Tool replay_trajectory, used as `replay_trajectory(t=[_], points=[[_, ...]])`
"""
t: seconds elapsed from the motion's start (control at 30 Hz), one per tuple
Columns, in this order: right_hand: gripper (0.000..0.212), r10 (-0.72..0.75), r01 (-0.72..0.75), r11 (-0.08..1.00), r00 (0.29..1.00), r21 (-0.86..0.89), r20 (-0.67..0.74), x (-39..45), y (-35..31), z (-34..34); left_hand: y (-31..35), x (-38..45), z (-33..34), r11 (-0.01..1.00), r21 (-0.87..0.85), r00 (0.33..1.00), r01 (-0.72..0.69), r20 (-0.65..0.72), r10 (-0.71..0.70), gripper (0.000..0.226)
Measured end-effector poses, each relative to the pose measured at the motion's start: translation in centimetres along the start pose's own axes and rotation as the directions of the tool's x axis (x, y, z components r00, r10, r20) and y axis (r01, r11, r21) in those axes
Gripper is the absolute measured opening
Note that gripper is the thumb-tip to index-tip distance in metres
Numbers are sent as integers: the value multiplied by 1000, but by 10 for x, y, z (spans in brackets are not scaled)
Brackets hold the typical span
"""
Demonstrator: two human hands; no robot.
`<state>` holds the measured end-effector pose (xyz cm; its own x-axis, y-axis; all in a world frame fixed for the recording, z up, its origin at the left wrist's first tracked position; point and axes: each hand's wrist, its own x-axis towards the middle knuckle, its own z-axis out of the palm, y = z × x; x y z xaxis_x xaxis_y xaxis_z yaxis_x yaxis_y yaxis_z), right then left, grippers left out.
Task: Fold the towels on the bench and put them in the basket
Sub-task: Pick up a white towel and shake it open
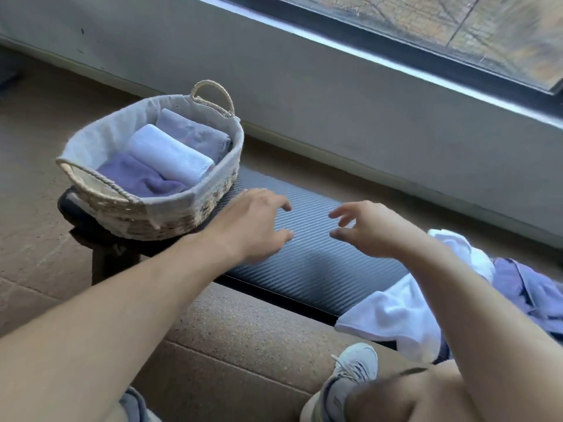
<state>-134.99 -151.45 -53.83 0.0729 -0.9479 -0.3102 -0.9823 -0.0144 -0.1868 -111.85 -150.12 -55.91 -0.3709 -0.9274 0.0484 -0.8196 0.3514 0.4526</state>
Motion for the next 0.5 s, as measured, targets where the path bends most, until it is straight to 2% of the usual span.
replay_trajectory(t=[0.13, 0.27, 0.4, 0.5], points=[[53, 16, 28, 989, 954, -143, 300, -15, 12, 8, 6, 0, 23, 999, -50, 991, -15, 133, 21, 55], [69, 106, 64, 933, 892, -354, 439, -32, 23, 6, 14, 0, 36, 999, -26, 980, -38, 194, 42, 53], [54, 176, 148, 837, 839, -527, 515, -33, 25, 9, 28, 3, 38, 995, -89, 972, -51, 225, 70, 47], [29, 207, 113, 851, 825, -512, 526, -26, 32, 17, 38, 6, 40, 973, -232, 962, -22, 258, 83, 42]])
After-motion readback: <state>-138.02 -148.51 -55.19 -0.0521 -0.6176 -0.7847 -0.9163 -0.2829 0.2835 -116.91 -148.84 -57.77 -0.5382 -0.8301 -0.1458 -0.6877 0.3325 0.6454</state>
